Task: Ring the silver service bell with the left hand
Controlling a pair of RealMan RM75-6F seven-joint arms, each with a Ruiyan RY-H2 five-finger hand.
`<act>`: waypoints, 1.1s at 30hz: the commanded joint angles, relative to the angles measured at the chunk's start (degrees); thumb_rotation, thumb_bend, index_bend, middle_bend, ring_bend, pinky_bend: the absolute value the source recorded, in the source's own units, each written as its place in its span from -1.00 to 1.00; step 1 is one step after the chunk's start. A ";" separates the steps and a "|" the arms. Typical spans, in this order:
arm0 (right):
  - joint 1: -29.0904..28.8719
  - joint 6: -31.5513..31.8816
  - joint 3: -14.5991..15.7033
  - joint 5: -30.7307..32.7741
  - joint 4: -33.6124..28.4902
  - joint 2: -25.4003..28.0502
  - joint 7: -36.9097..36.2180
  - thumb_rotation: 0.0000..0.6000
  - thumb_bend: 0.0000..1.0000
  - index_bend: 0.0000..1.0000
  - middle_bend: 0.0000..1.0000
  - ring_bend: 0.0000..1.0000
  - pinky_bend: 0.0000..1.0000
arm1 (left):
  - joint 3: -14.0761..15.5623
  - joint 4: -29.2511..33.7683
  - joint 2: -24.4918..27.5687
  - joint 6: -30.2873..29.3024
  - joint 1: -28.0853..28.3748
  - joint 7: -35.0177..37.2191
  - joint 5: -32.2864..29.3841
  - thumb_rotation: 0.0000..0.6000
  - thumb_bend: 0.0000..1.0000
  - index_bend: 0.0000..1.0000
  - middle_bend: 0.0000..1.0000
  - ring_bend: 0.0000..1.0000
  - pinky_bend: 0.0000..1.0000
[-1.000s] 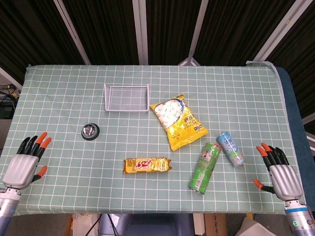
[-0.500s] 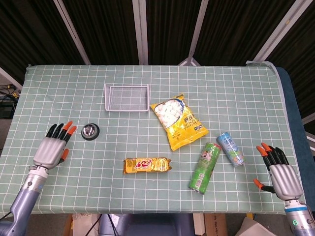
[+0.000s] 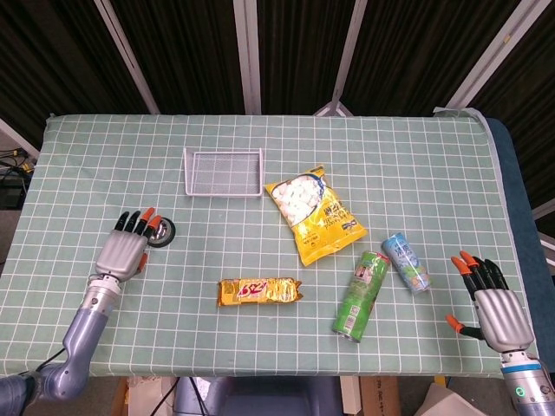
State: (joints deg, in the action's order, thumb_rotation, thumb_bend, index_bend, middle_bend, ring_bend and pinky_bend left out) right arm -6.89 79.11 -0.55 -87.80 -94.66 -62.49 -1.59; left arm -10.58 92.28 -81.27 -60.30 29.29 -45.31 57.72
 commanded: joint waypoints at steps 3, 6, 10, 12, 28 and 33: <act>0.04 0.09 0.02 -0.03 0.01 -0.02 -0.05 1.00 -0.51 -1.00 -1.00 -1.00 -1.00 | 0.81 -2.13 -1.74 0.53 1.12 -0.30 -1.72 1.00 0.25 -1.00 -1.00 -1.00 -1.00; 0.08 0.12 -0.01 0.06 0.01 -0.03 -0.05 1.00 -0.51 -1.00 -1.00 -1.00 -1.00 | 1.60 -3.70 -2.60 0.48 1.36 -0.30 -2.24 1.00 0.25 -1.00 -1.00 -1.00 -1.00; 0.09 0.11 0.02 0.06 -0.02 -0.02 -0.02 1.00 -0.51 -1.00 -1.00 -1.00 -1.00 | 2.56 -5.69 -3.21 0.50 1.20 0.54 -2.93 1.00 0.25 -1.00 -1.00 -1.00 -1.00; 0.09 0.11 0.01 0.09 -0.05 -0.04 0.00 1.00 -0.51 -1.00 -1.00 -1.00 -1.00 | 2.99 -6.59 -3.37 0.67 1.12 0.95 -3.23 1.00 0.25 -1.00 -1.00 -1.00 -1.00; 0.15 0.13 -0.03 0.28 -0.27 -0.05 0.10 1.00 -0.51 -1.00 -1.00 -1.00 -1.00 | 4.27 -8.81 -4.24 0.35 2.01 2.93 -3.26 1.00 0.25 -1.00 -1.00 -1.00 -1.00; 0.13 0.10 -0.04 0.27 -0.27 0.00 -0.06 1.00 -0.51 -1.00 -1.00 -1.00 -1.00 | 3.12 -6.73 -3.17 -1.72 2.32 4.57 -1.51 1.00 0.25 -1.00 -1.00 -1.00 -1.00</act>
State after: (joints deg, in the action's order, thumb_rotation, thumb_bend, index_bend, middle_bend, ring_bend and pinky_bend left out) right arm -6.76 79.21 -0.59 -87.51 -94.92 -62.49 -1.64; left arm -7.01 84.86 -84.83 -61.36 31.49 -41.33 55.57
